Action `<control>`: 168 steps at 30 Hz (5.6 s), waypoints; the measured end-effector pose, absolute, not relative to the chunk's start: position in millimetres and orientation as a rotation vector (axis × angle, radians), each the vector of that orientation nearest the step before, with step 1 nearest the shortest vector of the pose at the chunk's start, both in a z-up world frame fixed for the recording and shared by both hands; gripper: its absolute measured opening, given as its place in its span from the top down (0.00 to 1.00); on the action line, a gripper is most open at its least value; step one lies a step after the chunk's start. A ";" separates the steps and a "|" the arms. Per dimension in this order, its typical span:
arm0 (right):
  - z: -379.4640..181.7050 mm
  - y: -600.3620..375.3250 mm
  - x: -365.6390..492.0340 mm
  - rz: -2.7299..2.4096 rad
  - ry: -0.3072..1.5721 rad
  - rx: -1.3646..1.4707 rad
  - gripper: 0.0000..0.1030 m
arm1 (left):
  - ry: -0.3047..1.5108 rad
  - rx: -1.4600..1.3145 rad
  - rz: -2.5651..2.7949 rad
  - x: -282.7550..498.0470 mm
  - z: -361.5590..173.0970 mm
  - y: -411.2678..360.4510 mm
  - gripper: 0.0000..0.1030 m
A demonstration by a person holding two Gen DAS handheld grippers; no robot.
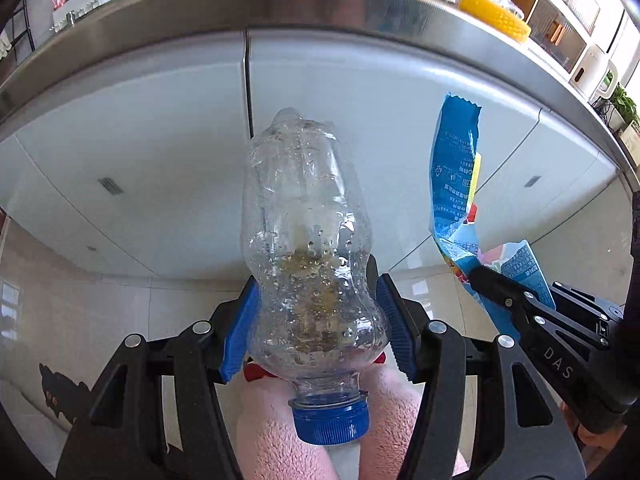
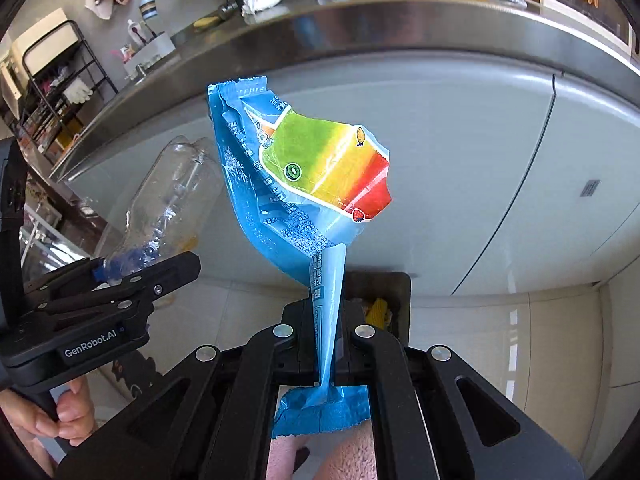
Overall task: Collect trash
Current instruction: 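Carry the bottle and blue wrapper down toward the trash bin, then open both tools to drop the bottle and wrapper into the bin, then raise both tools back up toward the counter trash, then grasp the yellow foam net with left tool while right tool grasps clear plastic bag, then carry the foam net and plastic bag down over the trash bin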
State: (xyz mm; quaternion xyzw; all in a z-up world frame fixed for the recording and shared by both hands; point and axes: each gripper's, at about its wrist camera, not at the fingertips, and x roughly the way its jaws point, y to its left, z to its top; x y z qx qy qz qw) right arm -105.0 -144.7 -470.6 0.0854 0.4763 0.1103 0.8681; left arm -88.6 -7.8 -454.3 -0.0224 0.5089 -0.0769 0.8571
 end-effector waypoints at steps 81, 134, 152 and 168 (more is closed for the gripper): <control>-423.8 -196.7 -51.2 0.164 0.924 0.287 0.43 | 0.946 0.015 -0.229 -48.5 -431.3 -40.3 0.15; -325.6 -352.7 177.0 0.011 0.896 0.327 0.39 | 0.959 0.040 -0.479 166.7 -321.6 -205.1 0.09; -312.6 -329.0 157.0 0.053 0.889 0.238 0.97 | 0.949 0.101 -0.448 135.9 -318.9 -196.4 0.81; -198.1 -275.6 67.3 0.124 0.727 0.178 0.97 | 0.804 0.089 -0.314 48.3 -221.5 -123.2 0.83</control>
